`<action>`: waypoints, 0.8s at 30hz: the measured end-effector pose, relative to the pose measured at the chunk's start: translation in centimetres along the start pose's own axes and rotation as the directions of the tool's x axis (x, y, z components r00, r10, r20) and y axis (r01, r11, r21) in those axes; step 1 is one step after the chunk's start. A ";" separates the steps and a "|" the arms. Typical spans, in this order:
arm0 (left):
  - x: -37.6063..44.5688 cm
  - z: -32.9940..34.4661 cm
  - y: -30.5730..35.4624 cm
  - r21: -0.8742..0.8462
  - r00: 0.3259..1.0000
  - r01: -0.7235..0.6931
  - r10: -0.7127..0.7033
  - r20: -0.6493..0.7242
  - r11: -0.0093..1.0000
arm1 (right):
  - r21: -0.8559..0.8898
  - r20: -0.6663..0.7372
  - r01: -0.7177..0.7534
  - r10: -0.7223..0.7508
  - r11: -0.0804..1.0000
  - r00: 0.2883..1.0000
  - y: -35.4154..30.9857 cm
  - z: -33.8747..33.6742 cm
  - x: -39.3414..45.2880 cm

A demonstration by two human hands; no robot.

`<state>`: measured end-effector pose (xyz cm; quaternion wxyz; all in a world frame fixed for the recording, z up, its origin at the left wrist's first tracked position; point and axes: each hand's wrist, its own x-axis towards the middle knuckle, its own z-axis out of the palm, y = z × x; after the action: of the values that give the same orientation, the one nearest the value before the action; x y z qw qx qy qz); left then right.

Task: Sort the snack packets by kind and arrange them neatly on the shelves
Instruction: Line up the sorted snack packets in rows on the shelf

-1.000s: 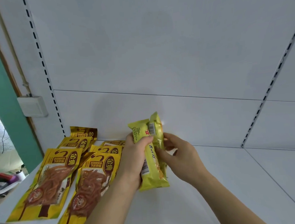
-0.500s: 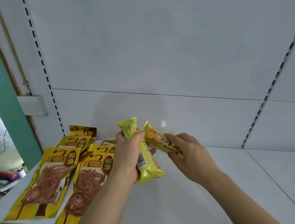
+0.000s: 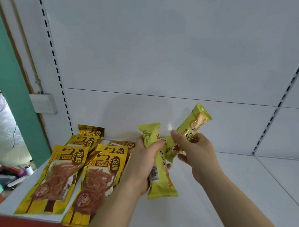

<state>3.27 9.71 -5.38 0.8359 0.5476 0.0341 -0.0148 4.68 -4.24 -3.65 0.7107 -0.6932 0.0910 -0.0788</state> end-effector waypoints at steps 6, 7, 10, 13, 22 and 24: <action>0.5 0.0 -0.2 0.226 0.975 -0.158 0.188 -0.116 0.961 | 0.220 0.125 -0.128 0.103 0.967 0.987 0.3 0.8 -1.0; 0.6 -0.2 -0.2 0.215 0.971 -0.165 0.197 -0.137 0.962 | 0.138 0.098 -0.108 0.095 0.984 0.991 0.3 0.5 -1.0; 0.7 -0.9 0.0 0.196 0.963 -0.178 0.212 -0.167 0.964 | -0.256 -0.116 0.070 -0.102 0.964 0.988 0.4 -1.3 -1.0; 0.9 -1.4 0.1 0.246 0.957 -0.180 0.227 -0.179 0.952 | -0.550 -0.173 0.461 -0.635 0.696 0.753 0.2 -2.5 -1.4; 0.6 -2.0 0.4 0.200 0.973 -0.095 0.133 -0.189 0.975 | -0.694 0.617 0.697 -0.649 -0.182 0.445 2.5 -2.7 2.3; 0.8 -2.7 0.8 0.123 0.961 -0.094 0.122 -0.248 0.988 | -0.719 0.596 0.684 -0.616 -0.123 0.515 3.5 -3.1 2.9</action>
<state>4.01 12.48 -5.81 0.7926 0.5914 0.1102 0.0994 6.74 -7.83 -7.28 0.0420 -0.9076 -0.2573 -0.3291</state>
